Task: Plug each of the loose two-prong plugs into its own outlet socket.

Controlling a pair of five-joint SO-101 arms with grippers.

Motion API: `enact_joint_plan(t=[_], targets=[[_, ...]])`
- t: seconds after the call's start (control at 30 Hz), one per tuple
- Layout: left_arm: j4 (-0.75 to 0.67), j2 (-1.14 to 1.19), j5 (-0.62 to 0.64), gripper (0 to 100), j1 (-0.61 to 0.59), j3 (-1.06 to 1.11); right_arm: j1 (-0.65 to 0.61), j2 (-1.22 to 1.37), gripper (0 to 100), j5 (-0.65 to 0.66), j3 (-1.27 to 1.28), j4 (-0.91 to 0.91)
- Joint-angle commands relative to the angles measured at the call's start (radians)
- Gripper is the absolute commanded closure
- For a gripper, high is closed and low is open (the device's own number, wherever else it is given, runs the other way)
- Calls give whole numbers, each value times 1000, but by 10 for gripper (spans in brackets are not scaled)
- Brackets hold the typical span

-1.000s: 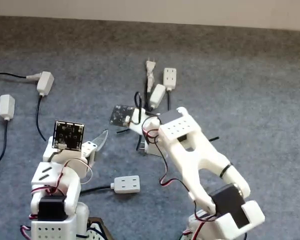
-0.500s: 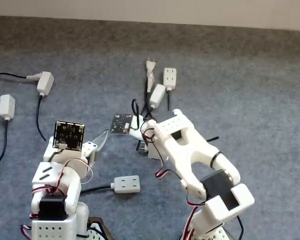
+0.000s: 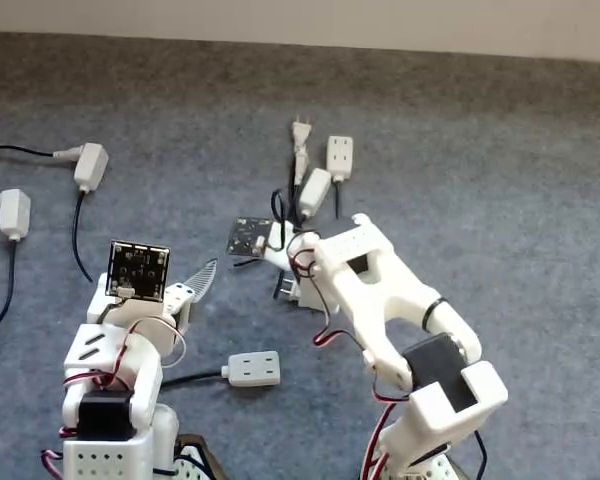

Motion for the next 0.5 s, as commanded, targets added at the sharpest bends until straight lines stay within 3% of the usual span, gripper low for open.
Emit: enact_joint_plan(t=[0.0,0.1,0.3,0.47], targets=[[-18,-2,5,688,-13,-2,39,-119,991,-133,-1,54],[-18,-2,5,688,-13,-2,38,-262,991,-275,2,90],[-12,-2,5,688,-5,-2,-51,-596,991,-425,1,306],[15,-7,-14,687,91,-25,-148,-802,991,-583,12,337]])
